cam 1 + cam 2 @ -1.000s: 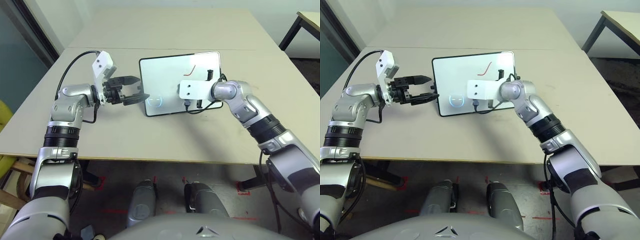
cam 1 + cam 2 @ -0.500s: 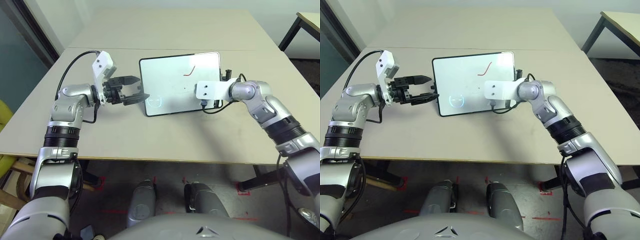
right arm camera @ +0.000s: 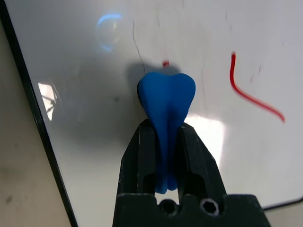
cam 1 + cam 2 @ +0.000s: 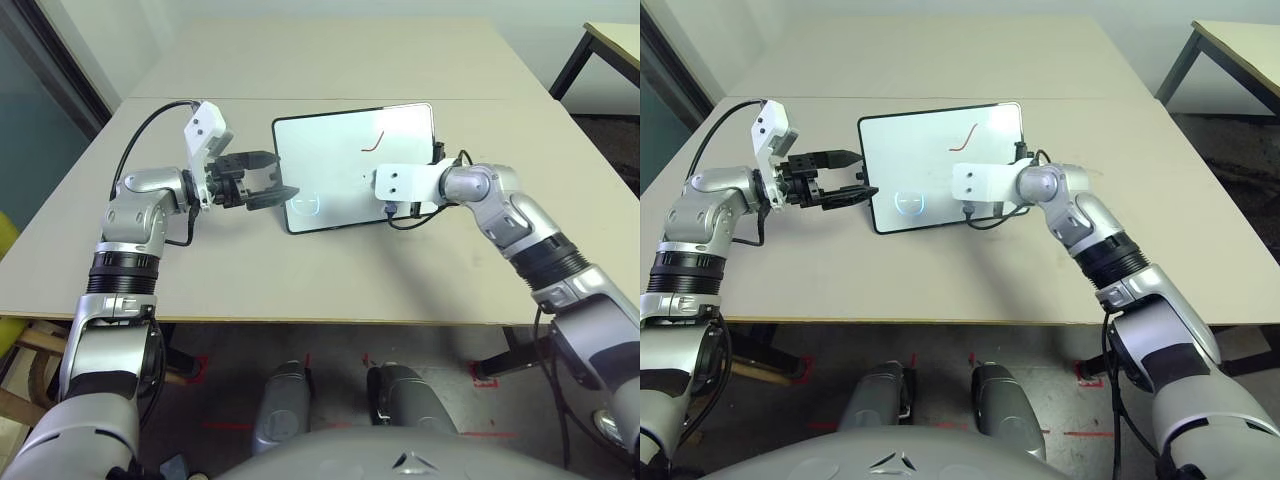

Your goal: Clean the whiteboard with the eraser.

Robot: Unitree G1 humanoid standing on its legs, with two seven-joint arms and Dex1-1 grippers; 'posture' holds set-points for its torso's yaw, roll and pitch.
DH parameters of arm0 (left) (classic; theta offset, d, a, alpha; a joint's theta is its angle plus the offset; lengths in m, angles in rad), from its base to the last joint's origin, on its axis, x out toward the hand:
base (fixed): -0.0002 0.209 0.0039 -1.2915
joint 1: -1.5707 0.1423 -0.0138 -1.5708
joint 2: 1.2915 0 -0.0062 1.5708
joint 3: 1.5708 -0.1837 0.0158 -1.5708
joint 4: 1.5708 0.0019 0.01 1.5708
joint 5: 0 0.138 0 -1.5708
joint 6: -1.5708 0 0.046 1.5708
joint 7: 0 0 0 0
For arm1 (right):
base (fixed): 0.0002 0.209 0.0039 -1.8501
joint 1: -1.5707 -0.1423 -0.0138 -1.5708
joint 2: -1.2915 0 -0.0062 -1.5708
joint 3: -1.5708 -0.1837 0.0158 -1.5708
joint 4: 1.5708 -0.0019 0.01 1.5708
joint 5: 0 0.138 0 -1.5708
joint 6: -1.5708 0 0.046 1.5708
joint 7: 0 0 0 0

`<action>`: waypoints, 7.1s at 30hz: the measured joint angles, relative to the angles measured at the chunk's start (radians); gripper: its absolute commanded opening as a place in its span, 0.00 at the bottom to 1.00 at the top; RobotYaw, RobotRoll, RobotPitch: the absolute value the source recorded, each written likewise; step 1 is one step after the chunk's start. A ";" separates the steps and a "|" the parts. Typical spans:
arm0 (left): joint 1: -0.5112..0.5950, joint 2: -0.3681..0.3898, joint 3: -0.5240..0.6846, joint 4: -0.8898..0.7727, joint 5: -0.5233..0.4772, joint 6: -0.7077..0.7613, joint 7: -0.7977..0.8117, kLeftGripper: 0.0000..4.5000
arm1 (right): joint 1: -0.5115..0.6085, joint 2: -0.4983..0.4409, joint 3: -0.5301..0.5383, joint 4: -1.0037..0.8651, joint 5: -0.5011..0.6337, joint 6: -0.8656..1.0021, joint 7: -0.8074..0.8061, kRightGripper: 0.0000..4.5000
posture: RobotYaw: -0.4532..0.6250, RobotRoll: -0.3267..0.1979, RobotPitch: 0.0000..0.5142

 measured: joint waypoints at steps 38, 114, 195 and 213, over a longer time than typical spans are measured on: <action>0.000 -0.011 0.000 0.001 0.000 -0.001 0.009 1.00 | 0.021 -0.103 -0.041 0.021 -0.008 -0.040 0.016 0.08 | 0.60 0.62 0.11; -0.030 -0.002 0.003 0.033 0.000 -0.013 0.016 1.00 | -0.172 -0.051 -0.033 0.327 -0.037 -0.241 -0.108 0.08 | 0.60 0.62 0.10; -0.039 0.002 0.002 0.044 0.000 -0.025 0.013 1.00 | -0.294 -0.047 -0.017 0.593 -0.078 -0.313 -0.232 0.08 | 0.62 0.62 0.08; -0.039 0.002 0.002 0.045 0.000 -0.026 0.016 1.00 | -0.326 0.045 -0.010 0.551 -0.080 -0.313 -0.204 0.08 | 0.62 0.62 0.07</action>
